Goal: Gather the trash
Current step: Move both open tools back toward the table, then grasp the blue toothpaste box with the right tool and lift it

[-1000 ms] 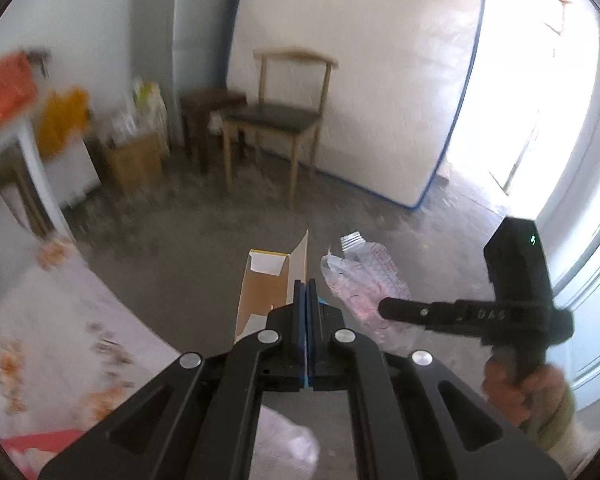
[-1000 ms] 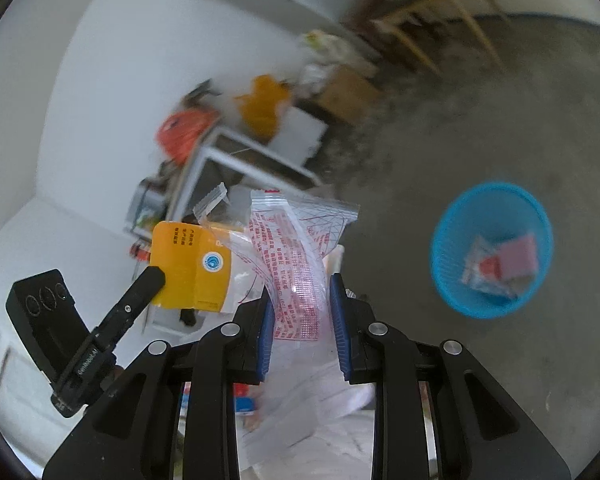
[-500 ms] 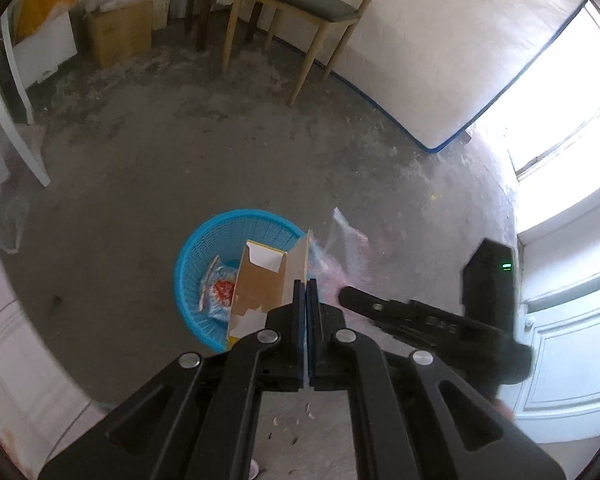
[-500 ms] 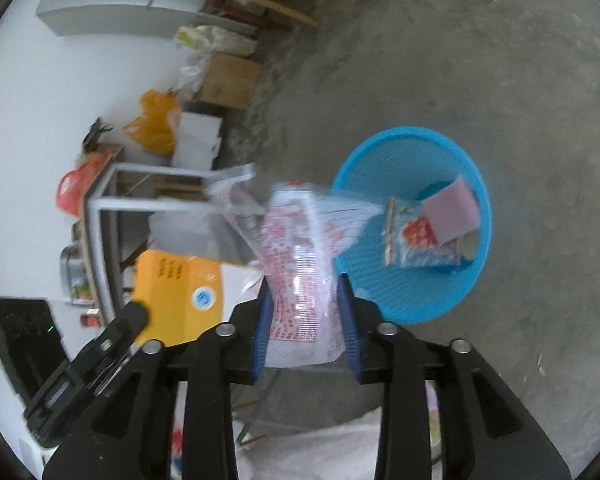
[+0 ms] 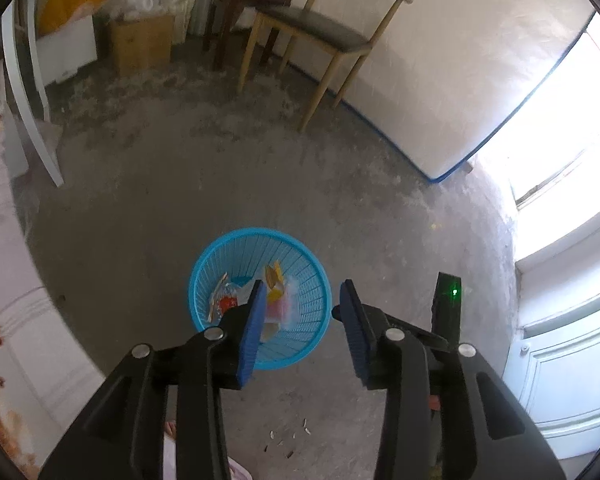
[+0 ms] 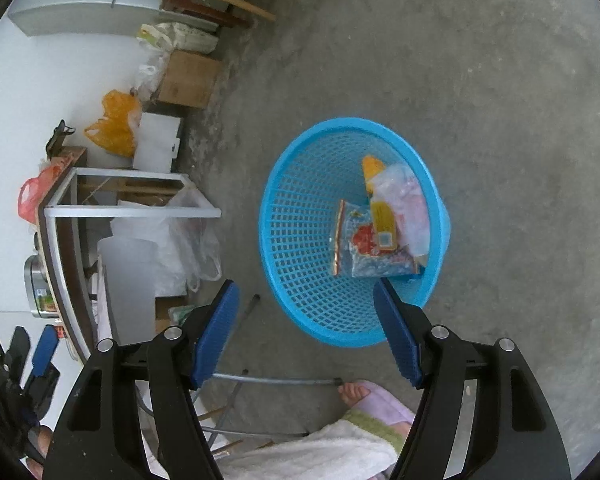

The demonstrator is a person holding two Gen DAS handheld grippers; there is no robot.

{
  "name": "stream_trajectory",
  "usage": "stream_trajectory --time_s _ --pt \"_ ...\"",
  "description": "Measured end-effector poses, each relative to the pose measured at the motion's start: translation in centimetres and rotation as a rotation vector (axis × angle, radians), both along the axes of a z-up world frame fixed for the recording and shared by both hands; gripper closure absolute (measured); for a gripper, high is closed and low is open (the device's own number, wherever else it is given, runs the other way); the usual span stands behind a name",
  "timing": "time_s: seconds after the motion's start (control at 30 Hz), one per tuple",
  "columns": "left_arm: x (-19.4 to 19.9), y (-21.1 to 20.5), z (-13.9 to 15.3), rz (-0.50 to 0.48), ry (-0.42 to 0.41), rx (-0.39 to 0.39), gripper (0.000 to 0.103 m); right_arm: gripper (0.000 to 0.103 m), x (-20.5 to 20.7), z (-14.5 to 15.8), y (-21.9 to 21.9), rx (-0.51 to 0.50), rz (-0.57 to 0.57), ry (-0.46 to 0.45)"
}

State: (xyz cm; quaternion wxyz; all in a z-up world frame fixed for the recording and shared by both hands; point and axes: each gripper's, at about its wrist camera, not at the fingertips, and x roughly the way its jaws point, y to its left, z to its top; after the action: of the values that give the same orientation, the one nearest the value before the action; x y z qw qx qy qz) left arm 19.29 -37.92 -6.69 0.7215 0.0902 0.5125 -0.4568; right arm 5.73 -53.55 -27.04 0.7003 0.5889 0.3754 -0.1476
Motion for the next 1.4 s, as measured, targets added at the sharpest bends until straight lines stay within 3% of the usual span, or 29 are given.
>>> stream_trajectory --time_s 0.17,0.37,0.53,0.7,1.03,1.4 --pt "-2.2 3.8 4.1 -0.032 -0.079 -0.065 0.052 0.034 -1.4 3.3 1.4 -0.068 0.02 -0.053" --pt "-5.6 11.3 8.2 -0.05 -0.158 -0.127 0.038 0.026 -2.6 9.9 5.0 -0.208 0.104 -0.155" --pt "-8.1 19.5 10.2 -0.018 -0.252 -0.169 0.032 0.022 -1.3 15.9 9.4 -0.337 0.252 -0.267" --pt "-9.8 27.0 10.1 0.066 -0.319 -0.135 0.029 0.02 1.8 20.5 14.5 -0.426 0.446 -0.384" --pt "-12.2 37.0 8.1 0.283 -0.392 -0.073 0.026 0.02 7.8 24.3 25.7 -0.513 0.809 -0.496" --pt "-9.8 44.1 10.9 0.412 -0.383 -0.203 0.026 0.02 9.6 25.5 36.7 -0.58 1.139 -0.587"
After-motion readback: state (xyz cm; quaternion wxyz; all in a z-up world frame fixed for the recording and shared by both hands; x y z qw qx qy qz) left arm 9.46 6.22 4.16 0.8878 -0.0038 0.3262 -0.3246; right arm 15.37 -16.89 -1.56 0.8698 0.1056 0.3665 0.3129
